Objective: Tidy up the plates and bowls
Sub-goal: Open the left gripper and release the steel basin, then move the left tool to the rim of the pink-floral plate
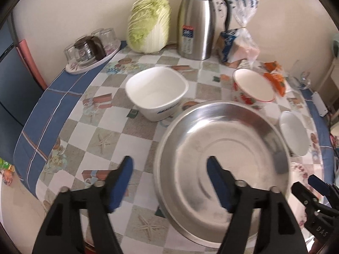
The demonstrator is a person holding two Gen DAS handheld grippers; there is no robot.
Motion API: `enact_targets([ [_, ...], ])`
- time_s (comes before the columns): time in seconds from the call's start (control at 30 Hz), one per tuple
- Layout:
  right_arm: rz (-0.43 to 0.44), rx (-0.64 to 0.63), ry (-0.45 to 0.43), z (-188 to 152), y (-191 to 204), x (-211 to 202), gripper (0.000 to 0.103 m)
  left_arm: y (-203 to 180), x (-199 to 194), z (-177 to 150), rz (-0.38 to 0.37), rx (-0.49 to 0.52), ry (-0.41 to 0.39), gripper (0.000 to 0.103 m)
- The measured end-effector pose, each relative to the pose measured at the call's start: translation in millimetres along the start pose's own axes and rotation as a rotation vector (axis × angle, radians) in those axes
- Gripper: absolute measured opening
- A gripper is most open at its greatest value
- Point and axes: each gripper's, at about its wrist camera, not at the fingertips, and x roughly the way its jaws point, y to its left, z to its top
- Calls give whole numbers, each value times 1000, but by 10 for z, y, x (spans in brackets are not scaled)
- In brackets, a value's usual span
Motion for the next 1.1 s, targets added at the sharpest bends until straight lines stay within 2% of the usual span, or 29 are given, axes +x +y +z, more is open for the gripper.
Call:
enact_targets([
  [0.1,-17,9,3,-36,-58,-43,84,-100,-51,-11,-33,19,-2,79],
  [0.17,-35,25,8,-50,-129,-59,91,-151,-75,-30,-57,25,-2,90],
  [0.23,-51,41,12,-73,-211,-82,102,-189,-115,-51,-85,21,-13,93],
  [0.4,-75,128,18,-137,-476,-135,103,-299,-184,-113,-145,34,-41,93],
  [0.57,-125,189,-8,-188,-703,-248,103,-488,-227,-175,-272,71,-33,93],
  [0.77,-143,304,-10,-299,-1053,-343,103,-770,-270,-278,-389,128,52,93],
  [0.9,-163,411,39,-421,-1327,-312,103,-918,-290,-372,-438,158,111,93],
  [1.0,-153,459,68,-497,-1470,-270,103,-1010,-290,-417,-509,154,163,93],
  [1.1,-140,486,100,-560,-1534,-217,103,-1119,-329,-482,-543,175,188,93],
])
